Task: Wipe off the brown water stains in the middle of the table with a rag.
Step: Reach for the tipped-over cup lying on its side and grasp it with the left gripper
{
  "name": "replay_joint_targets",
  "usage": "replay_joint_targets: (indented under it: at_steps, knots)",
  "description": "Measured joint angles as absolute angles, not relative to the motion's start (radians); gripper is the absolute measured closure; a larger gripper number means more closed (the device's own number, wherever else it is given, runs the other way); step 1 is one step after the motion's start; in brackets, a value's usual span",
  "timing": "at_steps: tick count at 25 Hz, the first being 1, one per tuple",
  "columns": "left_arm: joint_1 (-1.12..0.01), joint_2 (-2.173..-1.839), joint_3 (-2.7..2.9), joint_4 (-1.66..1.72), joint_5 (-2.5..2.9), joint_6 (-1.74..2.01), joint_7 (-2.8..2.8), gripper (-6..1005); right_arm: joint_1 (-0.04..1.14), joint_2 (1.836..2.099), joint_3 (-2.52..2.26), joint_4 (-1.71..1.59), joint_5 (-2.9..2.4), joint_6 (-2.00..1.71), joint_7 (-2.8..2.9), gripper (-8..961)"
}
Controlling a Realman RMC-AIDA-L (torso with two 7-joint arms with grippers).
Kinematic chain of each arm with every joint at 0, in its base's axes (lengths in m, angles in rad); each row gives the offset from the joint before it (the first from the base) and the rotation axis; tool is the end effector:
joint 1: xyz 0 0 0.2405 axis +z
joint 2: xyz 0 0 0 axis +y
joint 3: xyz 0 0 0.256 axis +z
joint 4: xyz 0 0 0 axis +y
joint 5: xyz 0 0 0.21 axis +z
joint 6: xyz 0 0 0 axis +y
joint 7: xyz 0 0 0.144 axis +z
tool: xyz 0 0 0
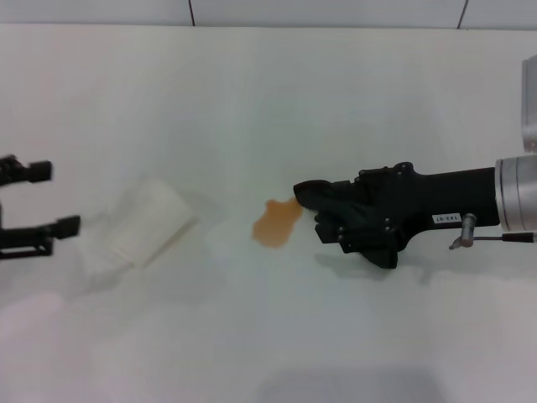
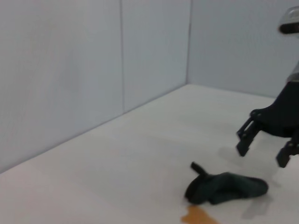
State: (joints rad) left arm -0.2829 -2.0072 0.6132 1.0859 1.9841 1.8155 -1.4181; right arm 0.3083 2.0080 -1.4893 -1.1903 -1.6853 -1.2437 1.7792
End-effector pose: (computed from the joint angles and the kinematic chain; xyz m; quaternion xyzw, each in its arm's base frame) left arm -0.3000 0.2733 0.1055 -0.9497 -0.1595 -0.1793 0.2010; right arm 0.1952 0.3166 -0.0195 -0.9660 0.1690 0.1642 0.1062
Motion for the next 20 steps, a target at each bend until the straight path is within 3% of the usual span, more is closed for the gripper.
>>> replay_joint_targets:
  at_steps: [10,20]
  knots:
    - [-0.371,-1.922,0.61,1.132,2.05,1.838,-1.641,124,0.309,2.01,-1.491,-1.19,-1.67,-1.25,1.796,262]
    - [-0.439,-1.894,0.587,1.125,2.039,1.905,-1.797,125,0.31,2.01,-1.484,-1.204,-1.657,-1.276,1.804,262]
